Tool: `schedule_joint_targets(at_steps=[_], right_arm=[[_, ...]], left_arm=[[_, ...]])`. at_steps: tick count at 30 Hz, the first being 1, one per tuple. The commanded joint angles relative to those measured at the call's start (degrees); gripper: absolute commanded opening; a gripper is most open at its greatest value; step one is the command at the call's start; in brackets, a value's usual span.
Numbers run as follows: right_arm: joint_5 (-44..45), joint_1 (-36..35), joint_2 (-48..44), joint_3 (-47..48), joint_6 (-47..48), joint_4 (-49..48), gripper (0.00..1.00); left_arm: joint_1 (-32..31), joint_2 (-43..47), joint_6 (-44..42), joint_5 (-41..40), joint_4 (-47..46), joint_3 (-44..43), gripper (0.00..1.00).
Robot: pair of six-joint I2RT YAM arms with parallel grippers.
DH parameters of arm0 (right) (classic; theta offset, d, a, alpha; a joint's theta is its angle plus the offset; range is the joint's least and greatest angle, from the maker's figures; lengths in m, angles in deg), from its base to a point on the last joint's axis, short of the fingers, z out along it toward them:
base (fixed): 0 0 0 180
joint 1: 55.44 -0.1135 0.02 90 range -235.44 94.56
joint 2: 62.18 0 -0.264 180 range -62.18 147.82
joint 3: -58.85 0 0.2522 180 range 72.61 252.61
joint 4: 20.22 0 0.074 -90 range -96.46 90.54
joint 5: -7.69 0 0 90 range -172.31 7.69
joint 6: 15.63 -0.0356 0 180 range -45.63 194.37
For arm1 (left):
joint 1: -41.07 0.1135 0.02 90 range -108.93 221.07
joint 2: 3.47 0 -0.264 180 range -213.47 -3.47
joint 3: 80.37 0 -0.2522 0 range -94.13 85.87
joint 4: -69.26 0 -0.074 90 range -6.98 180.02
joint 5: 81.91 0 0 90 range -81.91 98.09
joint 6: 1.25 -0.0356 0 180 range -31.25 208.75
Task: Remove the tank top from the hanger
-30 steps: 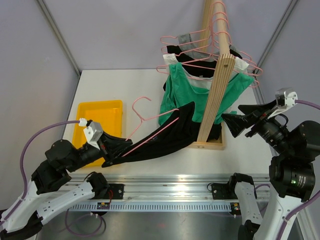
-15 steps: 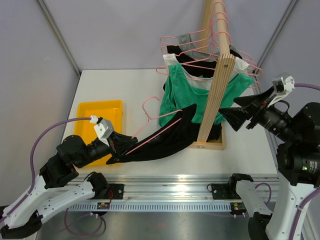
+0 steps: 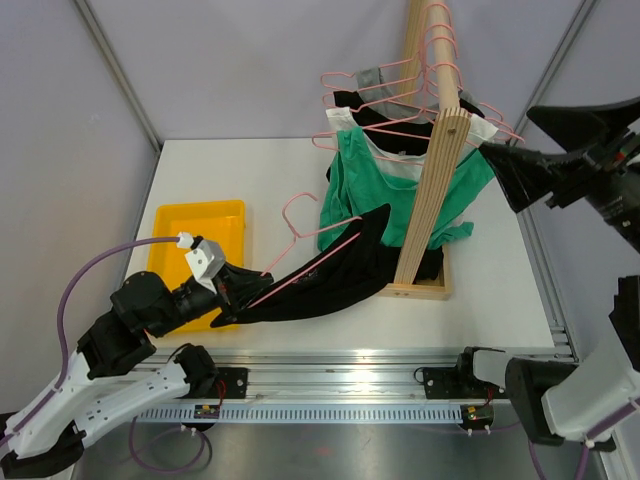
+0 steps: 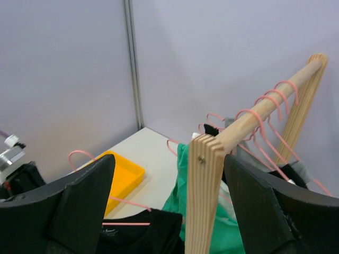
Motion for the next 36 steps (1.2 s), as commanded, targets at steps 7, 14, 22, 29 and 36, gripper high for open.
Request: schedule_joint_targets(at_steps=[7, 14, 22, 29, 36], right_arm=[[-7.21, -0.2, 12.62, 7.82, -8.68, -5.65, 0.91], [-10.55, -0.2, 18.22, 16.4, -11.66, -8.3, 0.94], [20.58, -0.2, 13.22, 9.82, 2.21, -2.33, 0.97], [52.88, -0.2, 17.35, 13.52, 12.3, -1.61, 0.96], [71.12, -0.29, 21.48, 13.16, 23.84, -15.06, 0.99]], left_arm=[[0.08, 0.23, -1.24, -0.85, -4.38, -0.54, 0.0], [0.08, -2.67, -1.42, -0.68, -5.09, -1.51, 0.0], [0.08, -2.67, -1.5, -2.61, -5.09, -0.98, 0.0], [0.08, -2.67, -1.59, -2.69, -4.91, -0.72, 0.0], [0.08, -1.35, -1.77, -4.28, -4.47, -0.19, 0.0]])
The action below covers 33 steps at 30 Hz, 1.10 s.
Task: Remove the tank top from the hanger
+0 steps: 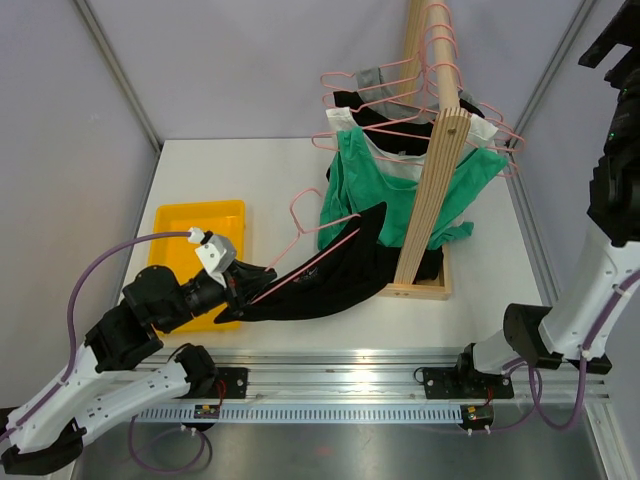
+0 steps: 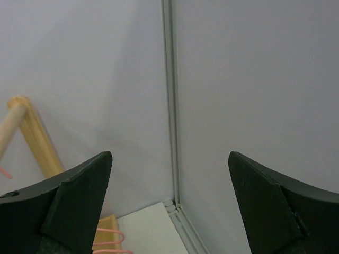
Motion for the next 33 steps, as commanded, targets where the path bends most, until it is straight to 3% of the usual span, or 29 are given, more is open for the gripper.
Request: schedule_joint_targets(at_steps=[1, 4, 6, 7, 8, 9, 10, 11, 12, 13, 14, 15, 17, 19, 23, 27, 30, 33], right_arm=[[8.82, -0.16, 1.59, 0.7, 6.91, -6.44, 0.99], [-4.76, -1.11, 0.71, 1.5, -0.99, -2.83, 0.99], [-8.68, -4.18, 1.84, 2.54, -3.56, -0.47, 0.99], [-6.61, -8.03, 2.46, 3.08, -2.78, 0.16, 0.99], [-3.97, -16.85, 3.08, 3.78, 1.14, 0.08, 0.99], [6.32, -24.16, 4.56, 3.61, 4.92, -0.79, 0.99], [14.78, -32.24, 5.36, 2.74, 18.19, -3.33, 0.99], [23.13, -48.59, 6.24, -1.62, 26.5, -7.96, 1.0], [33.56, -54.24, 8.42, -4.53, 34.41, -21.06, 1.0], [36.28, -58.56, 9.75, -6.13, 40.76, -27.11, 1.0], [37.26, -62.6, 11.76, -5.1, 46.65, -30.56, 0.99], [37.45, -67.26, 16.4, 2.48, 47.75, -30.77, 0.99], [39.03, -71.42, 20.12, 8.42, 55.53, -37.66, 0.99], [40.7, -76.78, 20.05, 6.52, 61.97, -43.15, 0.99], [44.56, -81.27, 17.42, -2.51, 61.04, -44.39, 0.99], [47.99, -83.3, 13.2, -9.3, 53.76, -40.8, 0.99], [50.8, -85.05, 6.97, -18.86, 47.18, -40.8, 0.99], [53.43, -85.67, -0.5, -29.76, 39.35, -34.75, 0.99]], left_arm=[[0.08, 1.38, -0.76, -1.94, -4.21, -0.28, 0.0], [0.08, 0.68, -1.03, -2.64, -4.03, -0.45, 0.0], [0.08, 0.24, -0.94, -2.38, -4.03, -0.54, 0.0], [0.17, 0.06, -0.85, -2.29, -4.03, -0.54, 0.0], [0.17, 0.06, -0.85, -2.29, -4.03, -0.54, 0.0], [0.17, -0.03, -0.68, -2.38, -4.03, -0.46, 0.0], [0.17, 0.06, -0.68, -2.56, -3.95, -0.45, 0.0], [0.17, -0.03, -0.68, -2.56, -4.03, -0.63, 0.0], [0.26, 0.06, -0.76, -2.56, -3.95, -0.72, 0.0], [0.26, 0.15, -0.76, -2.56, -3.77, -0.72, 0.0], [0.35, 0.32, -0.76, -2.56, -3.77, -0.72, 0.0], [0.35, 0.67, -0.68, -2.38, -3.77, -0.72, 0.0], [0.35, 1.99, -0.41, -2.21, -4.03, -0.37, 0.0], [0.35, 3.04, -0.06, -1.86, -4.21, 0.25, 0.0], [0.35, 2.96, -0.59, -1.24, -4.21, -0.1, 0.0], [0.44, 2.78, -0.5, -0.62, -4.04, -0.37, 0.0], [0.44, 3.75, -0.41, -1.94, -3.6, -0.19, 0.0], [0.44, 4.89, -0.32, -2.82, -3.68, -0.1, 0.0]])
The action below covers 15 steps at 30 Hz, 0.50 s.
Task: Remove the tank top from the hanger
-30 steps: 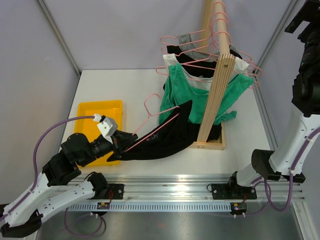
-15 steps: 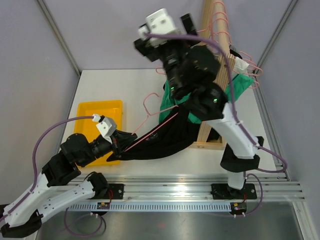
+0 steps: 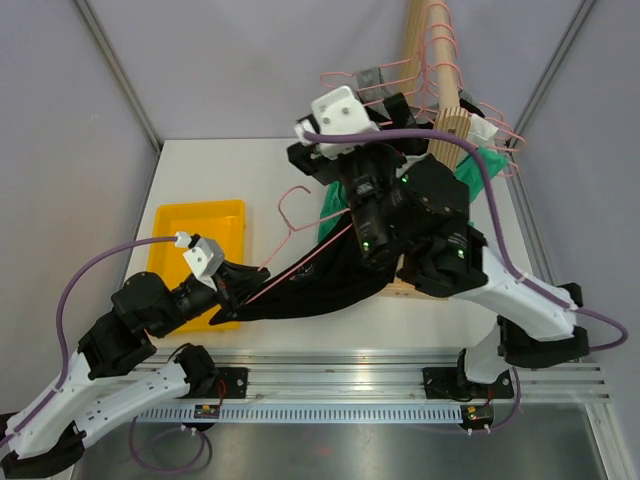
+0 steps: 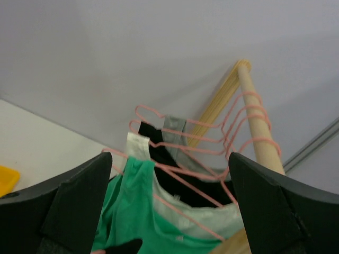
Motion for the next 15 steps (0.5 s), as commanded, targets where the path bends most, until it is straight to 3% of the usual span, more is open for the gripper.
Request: schedule_joint_targets(at_steps=[1, 3, 6, 8, 15], right_arm=[[6.58, -1.67, -9.47, -12.01, -14.91, 5.04, 1.0], [7.2, -2.03, -15.54, -17.58, -21.88, 9.17, 0.99], [5.62, -2.12, -20.82, -25.76, -41.19, 21.39, 0.97], [3.35, -2.12, -22.93, -31.57, -47.11, 26.41, 0.97], [-2.9, -2.12, -27.24, -46.95, -61.36, 23.71, 0.95]], left_arm=[[0.3, 1.88, -0.3, -0.92, -3.92, -0.52, 0.0], [0.3, 1.88, -0.3, -1.09, -4.01, -0.69, 0.0], [0.3, 1.62, -0.13, -0.22, -4.27, -0.61, 0.0], [0.3, 1.62, -0.04, 1.1, -4.71, -0.34, 0.0], [0.3, 2.31, 2.24, 4.79, -6.03, -0.52, 0.0]])
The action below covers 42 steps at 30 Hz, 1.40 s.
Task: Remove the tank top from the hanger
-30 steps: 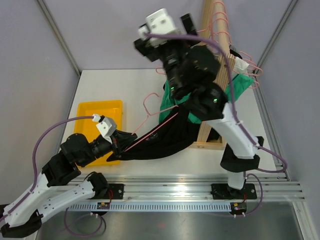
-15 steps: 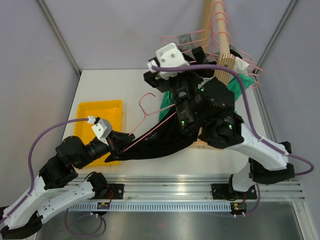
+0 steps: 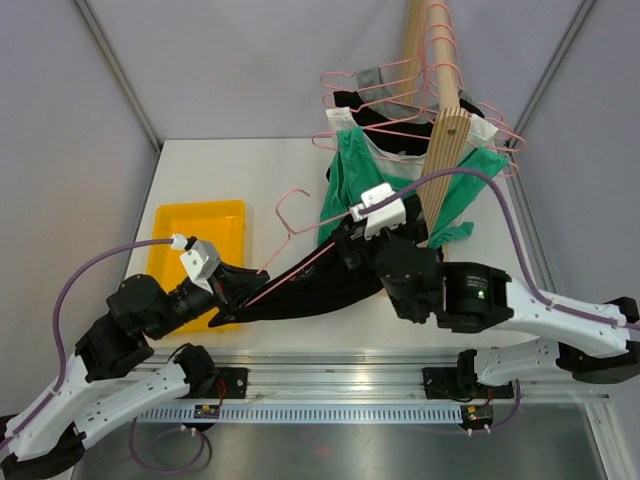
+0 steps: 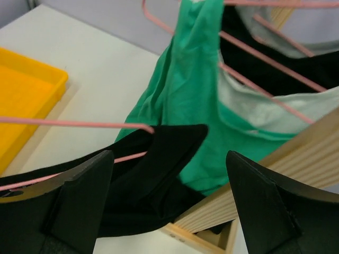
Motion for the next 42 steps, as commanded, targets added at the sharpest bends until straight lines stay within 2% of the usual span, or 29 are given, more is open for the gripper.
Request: schedule_joint_targets(at_steps=[1, 7, 22, 32, 34, 35, 37, 38, 39, 42], right_arm=[[-3.43, -0.5, -1.82, -6.49, -11.83, -1.91, 0.93], [-3.61, -0.24, -3.85, -14.95, -14.64, -7.98, 0.92], [-8.08, 7.93, -5.08, -20.41, -10.78, -19.41, 0.9], [-13.8, 13.03, -5.17, -22.61, -10.51, -24.34, 0.74], [-15.38, 13.73, -4.47, -22.52, -10.78, -24.61, 0.65], [-15.73, 13.82, -4.21, -22.43, -10.86, -24.87, 0.55], [-17.13, 14.17, -3.33, -22.17, -10.78, -24.61, 0.45], [-17.66, 14.35, -3.06, -21.65, -10.86, -24.08, 0.27], [-18.11, 14.53, -2.28, -21.29, -10.95, -23.56, 0.16], [-18.2, 14.7, -1.31, -20.59, -10.95, -23.2, 0.0]], left_arm=[[0.26, 1.57, 2.03, 3.26, -6.01, -0.52, 0.0], [0.26, 5.71, 3.26, 1.42, -3.38, -1.39, 0.0], [0.26, 9.92, 6.25, 2.04, 1.81, -1.31, 0.0], [0.26, 11.51, 7.3, 3.35, 2.95, -0.78, 0.0], [0.26, 11.86, 7.48, 3.35, 3.04, -0.78, 0.0], [0.26, 12.03, 7.57, 3.44, 3.04, -0.69, 0.0], [0.26, 12.21, 7.65, 3.53, 3.04, -0.78, 0.0], [0.26, 12.21, 7.66, 3.7, 3.04, -0.69, 0.0], [0.26, 12.21, 7.66, 3.88, 3.13, -0.78, 0.0], [0.26, 11.95, 7.66, 4.15, 3.48, -0.96, 0.0]])
